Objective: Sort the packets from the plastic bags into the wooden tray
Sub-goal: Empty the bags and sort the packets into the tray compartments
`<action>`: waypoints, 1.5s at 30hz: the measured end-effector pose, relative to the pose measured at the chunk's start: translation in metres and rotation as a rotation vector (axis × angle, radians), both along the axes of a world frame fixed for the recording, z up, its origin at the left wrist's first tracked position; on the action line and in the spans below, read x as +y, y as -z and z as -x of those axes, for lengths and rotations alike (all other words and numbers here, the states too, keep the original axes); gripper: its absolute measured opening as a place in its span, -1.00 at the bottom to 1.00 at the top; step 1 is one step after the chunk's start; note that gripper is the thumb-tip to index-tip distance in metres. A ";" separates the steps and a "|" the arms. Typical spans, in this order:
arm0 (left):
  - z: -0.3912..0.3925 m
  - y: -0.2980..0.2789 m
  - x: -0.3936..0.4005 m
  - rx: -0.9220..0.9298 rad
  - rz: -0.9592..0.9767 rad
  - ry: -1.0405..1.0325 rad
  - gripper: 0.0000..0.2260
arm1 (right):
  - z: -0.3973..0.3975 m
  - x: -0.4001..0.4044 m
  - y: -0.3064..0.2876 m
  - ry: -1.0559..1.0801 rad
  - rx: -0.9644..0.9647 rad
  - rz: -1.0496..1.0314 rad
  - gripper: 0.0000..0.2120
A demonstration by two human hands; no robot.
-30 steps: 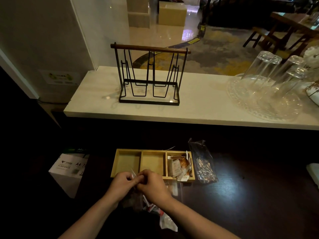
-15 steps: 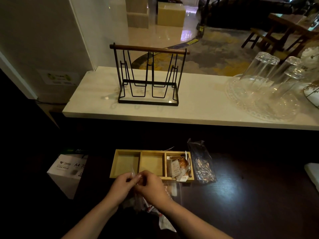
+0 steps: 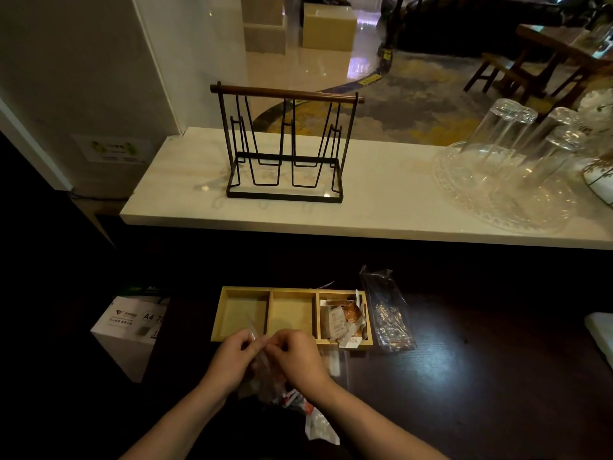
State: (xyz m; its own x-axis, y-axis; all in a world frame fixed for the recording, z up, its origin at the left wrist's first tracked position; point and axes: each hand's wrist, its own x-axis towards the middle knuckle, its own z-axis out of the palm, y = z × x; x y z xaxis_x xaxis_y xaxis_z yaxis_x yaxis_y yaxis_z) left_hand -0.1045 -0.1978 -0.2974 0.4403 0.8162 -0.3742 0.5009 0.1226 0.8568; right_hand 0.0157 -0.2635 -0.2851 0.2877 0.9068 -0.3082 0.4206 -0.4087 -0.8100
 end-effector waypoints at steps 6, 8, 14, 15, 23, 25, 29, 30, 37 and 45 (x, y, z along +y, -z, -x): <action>0.008 -0.011 0.005 0.201 -0.083 0.189 -0.73 | -0.011 0.001 0.001 -0.025 -0.228 -0.048 -0.87; 0.018 -0.018 0.011 0.363 -0.156 0.273 -0.73 | -0.026 0.000 0.003 -0.001 -0.325 -0.056 -0.89; 0.025 -0.046 0.027 0.649 -0.389 0.298 -0.73 | -0.040 -0.001 -0.005 -0.153 -0.607 -0.109 -0.91; 0.022 -0.049 0.027 0.650 -0.397 0.285 -0.73 | -0.038 0.000 -0.010 -0.153 -0.623 -0.164 -0.89; 0.020 -0.043 0.034 0.390 -0.105 0.254 -0.85 | 0.006 0.002 -0.018 -0.478 -0.341 -0.291 -0.46; 0.026 -0.044 0.033 0.195 0.053 0.190 -0.84 | 0.009 0.011 -0.008 -0.399 -0.359 -0.282 -0.55; 0.038 -0.028 0.034 0.017 0.257 -0.088 -0.80 | 0.008 0.028 -0.006 -0.374 -0.377 -0.319 -0.82; 0.044 -0.018 0.034 0.045 0.278 -0.171 -0.81 | 0.010 0.031 -0.008 -0.388 -0.374 -0.339 -0.84; 0.055 0.016 0.006 -0.128 0.779 -0.435 -0.62 | 0.016 0.047 -0.067 -0.372 -0.067 -0.483 -0.85; 0.050 -0.002 0.029 -0.402 0.467 -0.500 -0.75 | -0.045 0.059 -0.087 -0.234 -0.042 -0.396 -0.70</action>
State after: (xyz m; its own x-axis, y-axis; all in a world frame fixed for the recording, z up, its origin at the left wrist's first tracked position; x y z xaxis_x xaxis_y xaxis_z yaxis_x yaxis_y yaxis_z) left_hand -0.1542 -0.1690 -0.2957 0.2365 0.7508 -0.6168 -0.0454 0.6426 0.7648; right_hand 0.0608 -0.2050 -0.1977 0.0659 0.9944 0.0831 0.5002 0.0392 -0.8650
